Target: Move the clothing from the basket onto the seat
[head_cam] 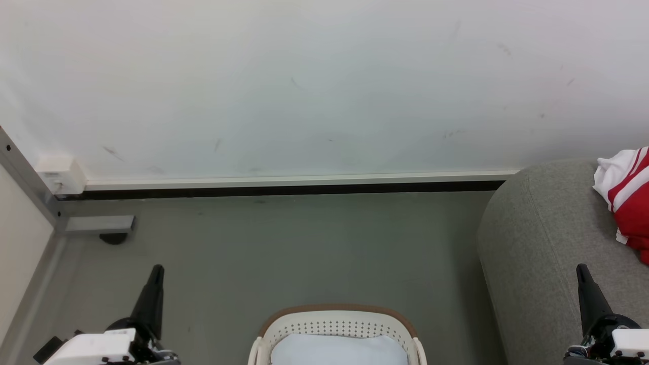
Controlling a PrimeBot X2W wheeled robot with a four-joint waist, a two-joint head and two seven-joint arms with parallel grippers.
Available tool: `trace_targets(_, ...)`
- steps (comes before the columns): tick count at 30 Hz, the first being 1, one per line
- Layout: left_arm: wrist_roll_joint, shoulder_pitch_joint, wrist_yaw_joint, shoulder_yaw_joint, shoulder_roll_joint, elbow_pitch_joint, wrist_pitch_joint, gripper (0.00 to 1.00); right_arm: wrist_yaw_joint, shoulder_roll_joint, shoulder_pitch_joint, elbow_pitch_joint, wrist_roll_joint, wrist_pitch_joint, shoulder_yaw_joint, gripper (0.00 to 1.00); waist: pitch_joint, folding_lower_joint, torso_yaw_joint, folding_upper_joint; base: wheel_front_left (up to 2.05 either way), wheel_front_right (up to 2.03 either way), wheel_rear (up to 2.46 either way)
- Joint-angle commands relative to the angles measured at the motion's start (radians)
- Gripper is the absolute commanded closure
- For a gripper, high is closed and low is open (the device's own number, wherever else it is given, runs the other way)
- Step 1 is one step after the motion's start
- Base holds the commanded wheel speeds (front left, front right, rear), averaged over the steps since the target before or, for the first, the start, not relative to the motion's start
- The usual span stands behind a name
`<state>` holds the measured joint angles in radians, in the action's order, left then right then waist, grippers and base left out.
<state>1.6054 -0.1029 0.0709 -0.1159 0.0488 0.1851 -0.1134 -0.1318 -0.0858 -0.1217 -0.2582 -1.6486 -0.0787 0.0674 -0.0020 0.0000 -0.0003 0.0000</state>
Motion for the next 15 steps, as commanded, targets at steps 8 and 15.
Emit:
trace_targets(8, 0.012, -0.008, 0.002, -0.003, 0.002, -0.003, -0.004, 1.0, 0.002, -0.008, -0.005, 0.005, -0.012, 0.007, -0.005, 1.0, 0.0, 0.0, 0.0, 0.0, 0.0, 0.0, 0.0)
trace_targets(15, 0.012, -0.008, 0.002, -0.003, 0.002, -0.003, -0.004, 1.0, 0.002, -0.011, -0.005, 0.006, -0.015, 0.008, -0.008, 1.0, 0.0, 0.0, 0.0, 0.0, 0.0, 0.0, 0.0)
